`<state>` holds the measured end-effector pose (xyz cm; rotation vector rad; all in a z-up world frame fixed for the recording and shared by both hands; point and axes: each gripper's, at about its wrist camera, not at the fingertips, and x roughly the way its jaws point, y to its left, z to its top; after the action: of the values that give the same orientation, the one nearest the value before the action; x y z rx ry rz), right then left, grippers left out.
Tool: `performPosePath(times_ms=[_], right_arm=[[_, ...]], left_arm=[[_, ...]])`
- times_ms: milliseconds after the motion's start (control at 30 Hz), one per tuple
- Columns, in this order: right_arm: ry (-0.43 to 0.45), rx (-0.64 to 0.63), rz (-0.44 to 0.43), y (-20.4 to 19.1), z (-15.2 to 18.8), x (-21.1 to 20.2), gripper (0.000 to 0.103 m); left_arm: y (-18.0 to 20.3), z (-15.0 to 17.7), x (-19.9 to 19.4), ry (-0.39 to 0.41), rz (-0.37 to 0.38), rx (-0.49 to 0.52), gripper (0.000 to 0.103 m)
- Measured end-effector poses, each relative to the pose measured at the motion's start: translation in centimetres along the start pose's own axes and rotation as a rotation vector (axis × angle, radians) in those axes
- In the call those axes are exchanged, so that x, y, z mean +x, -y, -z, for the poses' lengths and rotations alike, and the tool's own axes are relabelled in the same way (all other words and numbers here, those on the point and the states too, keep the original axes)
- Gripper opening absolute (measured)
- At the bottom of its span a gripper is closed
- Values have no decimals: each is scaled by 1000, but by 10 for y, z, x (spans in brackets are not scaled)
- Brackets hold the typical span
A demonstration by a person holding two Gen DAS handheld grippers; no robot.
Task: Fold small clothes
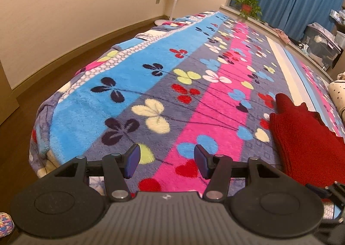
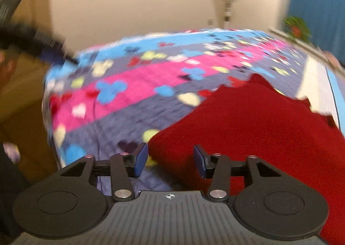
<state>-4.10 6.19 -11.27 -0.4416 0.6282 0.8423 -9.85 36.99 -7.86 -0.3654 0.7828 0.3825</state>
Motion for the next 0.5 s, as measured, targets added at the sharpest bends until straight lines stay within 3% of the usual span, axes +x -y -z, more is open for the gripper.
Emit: performPosePath(times_ms=[100,200,267,300,333,400,500], right_arm=[[-44,-138,65,-16,4,13,58],[-76,-193,116,-21,6,22,57],[-77,-210,129,-21,6,24,46],[-71,-207,126,-20,3,22,32],[-59,-197,129,-16,0,18,25],[0,-85,112,7,-13,-4,16],[130,173,150,68,-28,-56,15]], left_arm=[[2,0,2,-3,1,4,61],[6,-1,3,-4,-2,9,61],[7,-1,3,-5,-4,8,61],[7,-1,3,-6,-4,8,61],[8,-2,4,-7,-3,8,61],[12,-3,4,-7,-5,10,61],[21,-4,4,-7,-6,22,61]])
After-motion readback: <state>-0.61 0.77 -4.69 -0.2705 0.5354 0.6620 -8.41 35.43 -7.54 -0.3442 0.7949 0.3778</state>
